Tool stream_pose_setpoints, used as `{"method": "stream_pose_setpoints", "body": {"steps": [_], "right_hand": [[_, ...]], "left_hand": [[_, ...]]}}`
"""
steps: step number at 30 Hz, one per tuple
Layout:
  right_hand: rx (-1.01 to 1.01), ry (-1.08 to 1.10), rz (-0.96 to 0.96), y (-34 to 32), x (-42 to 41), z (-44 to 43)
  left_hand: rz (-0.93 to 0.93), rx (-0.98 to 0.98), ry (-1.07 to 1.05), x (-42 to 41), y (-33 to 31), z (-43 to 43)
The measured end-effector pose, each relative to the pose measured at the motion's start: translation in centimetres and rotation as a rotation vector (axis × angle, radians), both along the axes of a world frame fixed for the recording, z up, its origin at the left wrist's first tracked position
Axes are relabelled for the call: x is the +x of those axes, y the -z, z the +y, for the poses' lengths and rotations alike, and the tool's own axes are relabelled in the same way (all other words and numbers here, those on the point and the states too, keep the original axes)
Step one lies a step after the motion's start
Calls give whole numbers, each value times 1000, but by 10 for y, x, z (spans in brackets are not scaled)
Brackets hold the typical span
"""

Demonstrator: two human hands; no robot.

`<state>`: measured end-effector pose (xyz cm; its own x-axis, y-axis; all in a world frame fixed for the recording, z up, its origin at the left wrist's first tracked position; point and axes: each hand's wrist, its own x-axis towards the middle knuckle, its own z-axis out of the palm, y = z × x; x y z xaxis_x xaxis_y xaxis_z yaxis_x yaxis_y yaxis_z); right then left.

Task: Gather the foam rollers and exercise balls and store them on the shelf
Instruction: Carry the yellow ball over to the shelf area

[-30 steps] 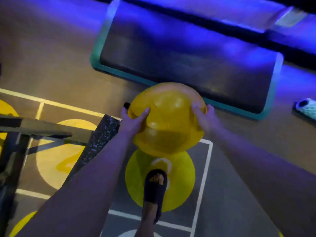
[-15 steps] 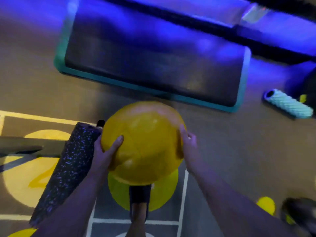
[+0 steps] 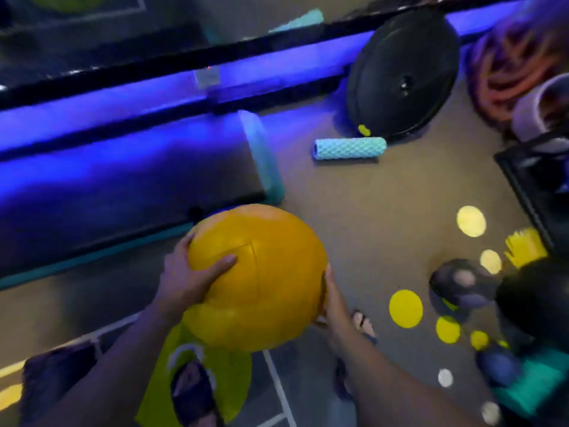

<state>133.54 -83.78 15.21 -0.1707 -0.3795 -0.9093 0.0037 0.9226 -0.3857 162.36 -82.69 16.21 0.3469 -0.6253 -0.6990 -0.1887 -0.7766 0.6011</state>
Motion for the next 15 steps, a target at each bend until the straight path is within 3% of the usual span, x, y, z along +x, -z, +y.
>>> {"method": "stream_pose_setpoints", "body": {"steps": [7,15], "right_hand": [[-93,102,59,-45,-206,-112],[-190,330,236,-28,-440,-182]], "left_hand": [[66,-57,135,-206,-23,-149],[167,-102,286,-439,-25,-242]]}}
